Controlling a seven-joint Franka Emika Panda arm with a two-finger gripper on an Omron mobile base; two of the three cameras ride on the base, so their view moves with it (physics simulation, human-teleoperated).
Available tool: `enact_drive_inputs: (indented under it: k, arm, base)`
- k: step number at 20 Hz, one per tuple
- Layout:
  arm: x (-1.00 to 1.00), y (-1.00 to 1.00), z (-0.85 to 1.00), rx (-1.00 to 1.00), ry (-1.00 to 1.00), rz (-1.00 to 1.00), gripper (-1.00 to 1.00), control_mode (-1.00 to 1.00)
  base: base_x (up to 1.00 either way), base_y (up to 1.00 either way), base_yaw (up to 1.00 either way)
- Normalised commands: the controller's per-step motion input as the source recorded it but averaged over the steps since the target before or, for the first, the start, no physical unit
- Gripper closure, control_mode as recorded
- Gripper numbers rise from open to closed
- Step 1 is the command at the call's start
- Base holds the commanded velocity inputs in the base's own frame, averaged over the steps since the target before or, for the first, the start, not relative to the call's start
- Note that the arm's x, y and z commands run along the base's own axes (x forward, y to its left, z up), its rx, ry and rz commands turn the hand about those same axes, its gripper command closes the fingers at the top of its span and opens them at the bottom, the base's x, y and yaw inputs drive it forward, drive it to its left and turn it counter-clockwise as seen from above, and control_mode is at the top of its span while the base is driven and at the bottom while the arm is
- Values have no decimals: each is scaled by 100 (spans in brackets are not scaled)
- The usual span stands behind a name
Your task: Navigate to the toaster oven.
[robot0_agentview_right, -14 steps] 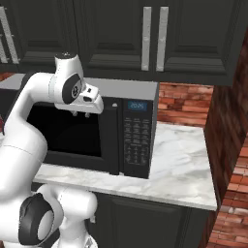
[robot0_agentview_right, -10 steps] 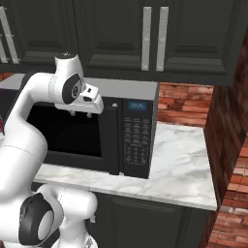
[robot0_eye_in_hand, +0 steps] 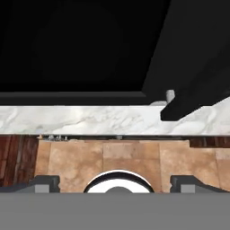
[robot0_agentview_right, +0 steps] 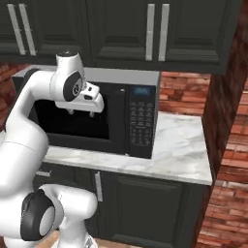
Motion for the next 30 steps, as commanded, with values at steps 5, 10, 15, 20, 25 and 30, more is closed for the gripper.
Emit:
enact_drive_inputs:
  k: [5, 10, 15, 20, 25, 30]
  arm:
    - [0, 0, 0, 0, 0, 0, -100, 100]
    - [0, 0, 0, 0, 0, 0, -100, 100]
    - [0, 0, 0, 0, 0, 0, -100, 100]
    - [0, 0, 0, 0, 0, 0, -100, 100]
    - [0, 0, 0, 0, 0, 0, -100, 100]
    - [0, 0, 0, 0, 0, 0, -100, 100]
  base:
    - [-24, 0, 0]
    - [-4, -28, -29]
    - [0, -52, -52]
    - [0, -53, -51]
    - [0, -60, -55]
    - [0, -67, -54]
